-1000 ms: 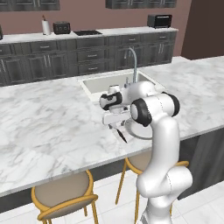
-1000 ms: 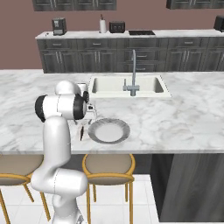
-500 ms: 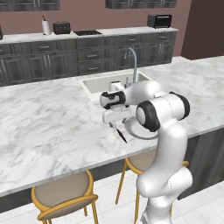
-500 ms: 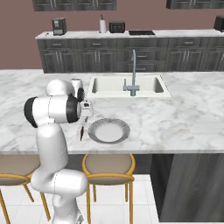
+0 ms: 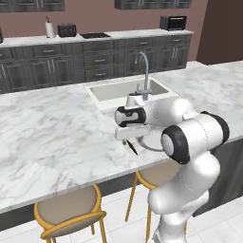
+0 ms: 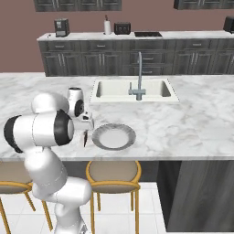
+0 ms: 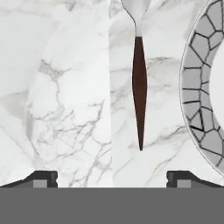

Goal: Take the fork and place it on the left side of the plate. Then take the spoon and place it on the right side of the plate. Make sure they're directly next to the plate.

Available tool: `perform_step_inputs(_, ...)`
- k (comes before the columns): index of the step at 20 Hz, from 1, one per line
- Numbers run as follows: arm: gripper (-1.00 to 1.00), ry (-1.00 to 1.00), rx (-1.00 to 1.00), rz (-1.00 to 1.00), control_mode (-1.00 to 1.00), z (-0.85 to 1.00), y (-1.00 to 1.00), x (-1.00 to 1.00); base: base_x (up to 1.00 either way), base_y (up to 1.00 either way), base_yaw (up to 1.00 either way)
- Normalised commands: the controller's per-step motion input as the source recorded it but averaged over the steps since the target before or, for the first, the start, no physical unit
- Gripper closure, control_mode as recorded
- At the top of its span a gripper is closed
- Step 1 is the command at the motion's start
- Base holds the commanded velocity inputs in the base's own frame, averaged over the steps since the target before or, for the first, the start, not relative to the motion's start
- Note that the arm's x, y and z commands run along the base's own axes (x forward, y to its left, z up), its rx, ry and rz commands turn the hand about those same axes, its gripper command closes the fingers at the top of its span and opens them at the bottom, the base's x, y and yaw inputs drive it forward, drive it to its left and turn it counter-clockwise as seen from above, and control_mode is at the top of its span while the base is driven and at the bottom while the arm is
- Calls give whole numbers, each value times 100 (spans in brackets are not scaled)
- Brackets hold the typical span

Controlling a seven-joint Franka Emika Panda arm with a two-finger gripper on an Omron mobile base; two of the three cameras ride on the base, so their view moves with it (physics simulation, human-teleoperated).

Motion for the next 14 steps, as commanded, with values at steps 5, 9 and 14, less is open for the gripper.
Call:
perform_step_inputs(5, -100, 0, 8, -6, -100, 19, -8, -69, 0, 0, 0)
perform_step_inputs(9, -100, 0, 12, -8, -100, 27, -8, -71, 0, 0, 0)
perform_step_inputs(14, -100, 0, 12, -6, -100, 31, 0, -75, 0, 0, 0)
